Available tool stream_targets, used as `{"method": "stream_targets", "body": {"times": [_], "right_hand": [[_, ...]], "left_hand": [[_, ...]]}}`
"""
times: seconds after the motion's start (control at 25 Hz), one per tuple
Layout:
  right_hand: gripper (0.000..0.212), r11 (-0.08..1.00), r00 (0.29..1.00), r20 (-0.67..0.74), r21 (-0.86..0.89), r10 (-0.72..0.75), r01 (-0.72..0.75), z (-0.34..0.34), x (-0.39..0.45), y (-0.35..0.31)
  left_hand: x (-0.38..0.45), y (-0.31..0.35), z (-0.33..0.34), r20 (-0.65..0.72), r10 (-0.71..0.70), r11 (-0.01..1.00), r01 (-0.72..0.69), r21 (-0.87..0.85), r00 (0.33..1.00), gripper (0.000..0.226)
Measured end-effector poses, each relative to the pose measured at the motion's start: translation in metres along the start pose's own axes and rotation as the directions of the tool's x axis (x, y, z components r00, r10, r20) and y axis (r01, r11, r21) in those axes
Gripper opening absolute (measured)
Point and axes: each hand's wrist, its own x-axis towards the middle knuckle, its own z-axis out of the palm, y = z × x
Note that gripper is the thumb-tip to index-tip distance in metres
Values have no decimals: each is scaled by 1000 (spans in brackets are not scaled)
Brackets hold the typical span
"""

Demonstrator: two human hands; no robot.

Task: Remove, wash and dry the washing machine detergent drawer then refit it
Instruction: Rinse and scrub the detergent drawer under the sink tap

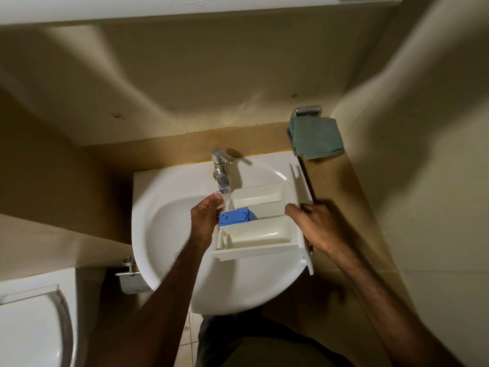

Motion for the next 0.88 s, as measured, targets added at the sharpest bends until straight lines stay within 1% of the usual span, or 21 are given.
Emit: {"method": "stream_targets", "body": {"times": [0.08, 0.16, 0.28, 0.36, 0.44, 0.52, 0.6, 0.68, 0.8, 0.88], "right_hand": [[45, 1000, 1000, 29, 20, 9, -10, 0, 0, 3], [41, 998, 998, 57, 49, 41, -44, 1, -1, 5], [44, 998, 998, 59, 58, 31, -35, 6, 0, 12], [45, 997, 998, 55, 74, 9, -13, 10, 1, 20], [45, 996, 998, 52, 87, -18, 13, 16, 0, 27], [52, 998, 997, 47, 30, -59, 58, 24, -2, 31], [55, 996, 996, 22, -22, -87, 88, 33, -2, 31], [58, 995, 996, -1, -37, -91, 91, 40, -2, 26], [73, 993, 994, -22, -62, -103, 101, 52, -3, 24], [84, 993, 994, -27, -60, -107, 105, 60, -1, 27]], "left_hand": [[-1, 4, 0, -32, -9, 1000, 9, -1, 999, 17], [1, 6, -2, -59, 7, 1000, -6, 15, 998, 12], [3, 9, -3, -52, 32, 999, -31, 25, 998, 5], [3, 10, -4, -48, -9, 1000, 10, 18, 999, 5], [2, 11, -7, -13, -110, 994, 110, -11, 994, 11], [3, 12, -12, 55, -233, 973, 232, 15, 971, 14], [6, 15, -17, 96, -299, 952, 290, 95, 949, 14], [9, 18, -18, 81, -310, 943, 295, 157, 947, 15], [16, 24, -21, 28, -269, 945, 258, 202, 963, 15], [24, 27, -28, 47, -300, 936, 285, 205, 953, 16]]}}
